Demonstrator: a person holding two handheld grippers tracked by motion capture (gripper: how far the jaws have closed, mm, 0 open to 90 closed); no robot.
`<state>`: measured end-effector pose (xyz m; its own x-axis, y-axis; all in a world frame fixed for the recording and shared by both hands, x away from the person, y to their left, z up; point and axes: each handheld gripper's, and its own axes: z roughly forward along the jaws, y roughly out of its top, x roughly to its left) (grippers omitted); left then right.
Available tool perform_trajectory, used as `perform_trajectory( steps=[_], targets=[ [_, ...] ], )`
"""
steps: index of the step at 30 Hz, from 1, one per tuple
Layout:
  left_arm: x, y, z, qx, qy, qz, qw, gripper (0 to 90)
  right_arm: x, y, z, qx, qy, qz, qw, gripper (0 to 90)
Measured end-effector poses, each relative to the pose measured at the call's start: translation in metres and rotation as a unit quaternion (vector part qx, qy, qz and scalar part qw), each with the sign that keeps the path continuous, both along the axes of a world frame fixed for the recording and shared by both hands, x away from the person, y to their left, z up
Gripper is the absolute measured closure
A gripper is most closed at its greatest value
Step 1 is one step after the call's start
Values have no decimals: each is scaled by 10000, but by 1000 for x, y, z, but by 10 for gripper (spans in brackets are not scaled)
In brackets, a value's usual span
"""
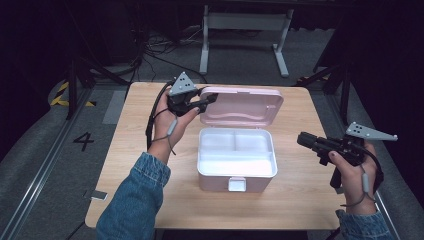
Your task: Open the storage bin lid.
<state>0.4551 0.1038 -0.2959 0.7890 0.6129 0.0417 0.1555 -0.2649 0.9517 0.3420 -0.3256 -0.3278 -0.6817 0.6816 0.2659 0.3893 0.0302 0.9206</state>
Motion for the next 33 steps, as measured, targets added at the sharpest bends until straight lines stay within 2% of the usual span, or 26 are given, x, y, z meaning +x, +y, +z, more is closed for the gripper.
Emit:
perform_trajectory(
  steps=[6, 8, 10, 15, 19, 25, 30, 33],
  targets=[
    [9, 0, 0, 66, 16, 23, 10000, 648, 1, -3, -4, -89, 28, -61, 9999, 738],
    [13, 0, -1, 12, 48, 48, 10000, 646, 1, -4, -6, -134, 101, -85, 9998, 705],
    [16, -1, -2, -1, 122, 70, 9999, 644, 2, -3, -8, -259, 208, -47, 9994, 656],
    [26, -3, -4, -37, 212, 187, 9996, 634, 4, 3, -13, -623, 114, -21, 9980, 571],
    [34, -3, -5, -43, 326, 198, 9993, 629, 5, 4, -16, -786, 177, 18, 9967, 531],
    [42, -3, -7, -108, 465, 210, 9986, 625, 7, 6, -20, -878, 298, 67, 9957, 519],
    [48, -5, -10, 5, 463, 251, 9986, 595, 7, 7, -21, -903, 305, 80, 9954, 517],
    [52, -6, -12, 85, 431, 274, 9987, 571, 7, 7, -20, -837, 260, 49, 9961, 513]
  ],
)
